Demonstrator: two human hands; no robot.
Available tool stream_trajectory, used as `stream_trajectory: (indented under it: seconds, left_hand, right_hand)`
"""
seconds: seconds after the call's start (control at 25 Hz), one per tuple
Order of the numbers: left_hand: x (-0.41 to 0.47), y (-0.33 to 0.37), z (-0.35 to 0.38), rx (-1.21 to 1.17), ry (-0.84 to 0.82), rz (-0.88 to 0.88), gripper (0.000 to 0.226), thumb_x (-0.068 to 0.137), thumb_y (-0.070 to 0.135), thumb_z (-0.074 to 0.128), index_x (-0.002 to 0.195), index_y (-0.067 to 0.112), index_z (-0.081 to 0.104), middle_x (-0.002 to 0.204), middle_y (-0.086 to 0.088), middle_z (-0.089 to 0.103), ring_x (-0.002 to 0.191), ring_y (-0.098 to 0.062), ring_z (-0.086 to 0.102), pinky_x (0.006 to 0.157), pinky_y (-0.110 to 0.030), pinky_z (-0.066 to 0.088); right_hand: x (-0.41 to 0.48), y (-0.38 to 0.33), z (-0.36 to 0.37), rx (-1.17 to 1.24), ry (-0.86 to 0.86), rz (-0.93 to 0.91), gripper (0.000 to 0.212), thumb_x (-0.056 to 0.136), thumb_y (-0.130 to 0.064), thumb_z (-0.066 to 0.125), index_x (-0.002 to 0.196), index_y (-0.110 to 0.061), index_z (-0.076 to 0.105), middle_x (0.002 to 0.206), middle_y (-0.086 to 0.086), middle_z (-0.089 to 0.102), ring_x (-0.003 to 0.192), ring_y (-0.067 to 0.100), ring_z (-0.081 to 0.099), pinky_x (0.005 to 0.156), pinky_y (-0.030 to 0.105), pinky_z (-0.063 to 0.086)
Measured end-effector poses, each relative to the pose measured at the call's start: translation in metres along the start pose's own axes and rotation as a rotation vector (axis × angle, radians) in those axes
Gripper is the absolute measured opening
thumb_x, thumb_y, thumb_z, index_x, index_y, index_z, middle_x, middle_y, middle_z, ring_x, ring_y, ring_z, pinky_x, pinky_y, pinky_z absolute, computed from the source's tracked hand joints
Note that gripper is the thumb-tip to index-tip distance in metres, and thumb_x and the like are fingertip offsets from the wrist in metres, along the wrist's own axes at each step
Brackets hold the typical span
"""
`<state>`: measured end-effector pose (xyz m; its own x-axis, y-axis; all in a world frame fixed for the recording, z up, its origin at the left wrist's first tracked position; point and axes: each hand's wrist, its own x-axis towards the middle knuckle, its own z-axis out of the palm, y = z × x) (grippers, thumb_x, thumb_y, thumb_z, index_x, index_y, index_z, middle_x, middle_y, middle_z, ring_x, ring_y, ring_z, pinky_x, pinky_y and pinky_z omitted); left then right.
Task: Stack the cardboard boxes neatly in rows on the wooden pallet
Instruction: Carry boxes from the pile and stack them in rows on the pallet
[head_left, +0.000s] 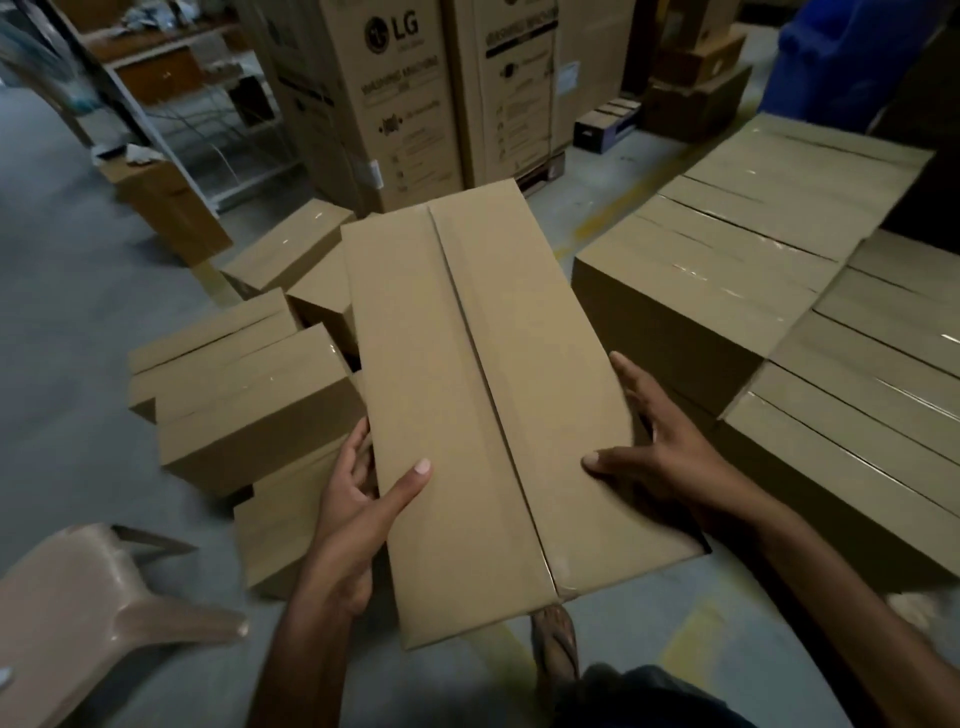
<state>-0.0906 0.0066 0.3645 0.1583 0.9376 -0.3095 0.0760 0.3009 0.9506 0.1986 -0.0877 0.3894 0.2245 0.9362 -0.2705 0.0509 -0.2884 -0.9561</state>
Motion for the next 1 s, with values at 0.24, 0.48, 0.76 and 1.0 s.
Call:
stream_trajectory:
  seconds: [0.24,0.48,0.76,1.0]
  left_hand:
    - [-0.109,-0.015,0.034,0.04,-0.297,-0.005,0.094,0.07,0.028,0.083,0.15,0.047,0.036,0.125,0.022,0.065,0.108,-0.004,0.069,0.083,-0.03,0.059]
    - [-0.186,-0.009,0.095,-0.024,-0.572,0.031,0.096,0.06,0.085,0.069,0.139,0.031,0.061,0.13,0.015,0.067,0.12,-0.012,0.065,0.084,-0.025,0.059]
    - [-0.245,-0.024,0.233,0.299,-0.921,0.185,0.094,0.046,0.07,0.09,0.13,0.042,0.059,0.151,0.013,0.044,0.13,-0.001,0.055,0.088,-0.028,0.058]
    - [-0.331,-0.051,0.398,0.296,-0.917,0.217,0.075,0.053,0.057,0.09,0.12,0.035,0.066,0.156,0.026,0.037,0.131,0.011,0.048,0.09,-0.022,0.056]
  right_hand:
    - [-0.152,0.022,-0.064,0.033,0.015,-0.049,0.103,0.07,-0.037,0.088,0.153,-0.053,0.029,0.142,-0.037,0.048,0.123,-0.008,0.056,0.088,0.018,0.056]
    - [-0.261,0.051,-0.146,-0.021,-0.02,-0.141,0.085,0.08,-0.055,0.073,0.155,-0.036,0.038,0.151,-0.023,0.041,0.137,0.013,0.047,0.108,0.045,0.051]
    - [-0.398,0.08,-0.258,-0.003,0.154,-0.026,0.08,0.056,-0.045,0.086,0.131,-0.043,0.059,0.123,-0.019,0.062,0.118,0.014,0.064,0.093,0.034,0.059]
    - [-0.484,0.131,-0.378,0.217,0.413,0.156,0.055,0.086,-0.073,0.06,0.134,-0.047,0.058,0.125,-0.025,0.059,0.117,0.002,0.059,0.094,0.024,0.046]
